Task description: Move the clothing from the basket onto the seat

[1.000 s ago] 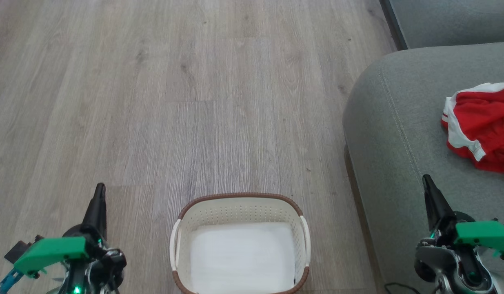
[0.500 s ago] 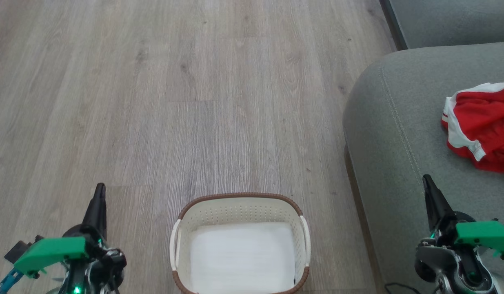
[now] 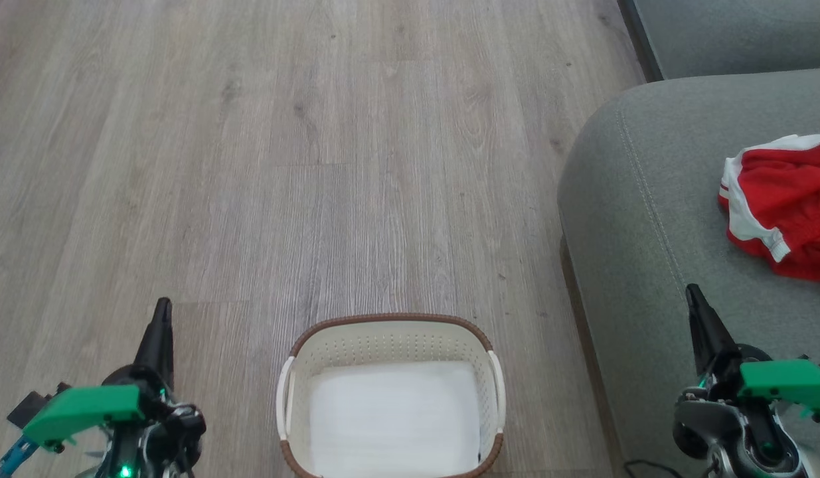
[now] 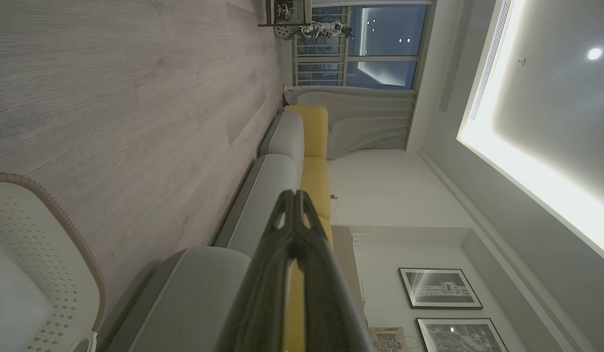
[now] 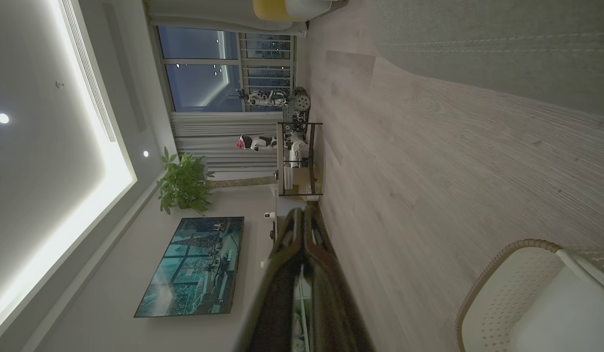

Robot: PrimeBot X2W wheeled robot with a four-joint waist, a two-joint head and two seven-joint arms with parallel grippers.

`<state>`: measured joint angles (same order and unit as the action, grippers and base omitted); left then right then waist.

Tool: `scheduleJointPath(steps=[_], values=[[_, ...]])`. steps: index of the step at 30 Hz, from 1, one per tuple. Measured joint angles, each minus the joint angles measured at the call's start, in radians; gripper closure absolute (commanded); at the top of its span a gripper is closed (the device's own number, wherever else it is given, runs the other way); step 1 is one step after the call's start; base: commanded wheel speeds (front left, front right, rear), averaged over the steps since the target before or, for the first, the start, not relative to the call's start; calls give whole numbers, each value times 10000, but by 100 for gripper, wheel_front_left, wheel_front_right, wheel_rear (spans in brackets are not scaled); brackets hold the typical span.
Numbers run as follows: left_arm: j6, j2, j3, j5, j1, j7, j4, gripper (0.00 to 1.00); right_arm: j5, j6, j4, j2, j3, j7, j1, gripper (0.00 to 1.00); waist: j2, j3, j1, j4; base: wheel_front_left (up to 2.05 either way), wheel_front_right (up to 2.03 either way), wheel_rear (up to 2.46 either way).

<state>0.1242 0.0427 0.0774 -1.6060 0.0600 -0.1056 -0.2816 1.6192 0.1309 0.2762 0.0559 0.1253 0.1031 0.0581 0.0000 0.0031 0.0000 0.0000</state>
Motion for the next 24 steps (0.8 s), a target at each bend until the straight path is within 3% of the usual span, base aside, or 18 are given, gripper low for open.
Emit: scheduleJointPath(steps=[24], values=[[0,0,2,0,0,0,0,100,-2,0,4,-23,10,27,0,100,0,0,0,0,0,0,0]])
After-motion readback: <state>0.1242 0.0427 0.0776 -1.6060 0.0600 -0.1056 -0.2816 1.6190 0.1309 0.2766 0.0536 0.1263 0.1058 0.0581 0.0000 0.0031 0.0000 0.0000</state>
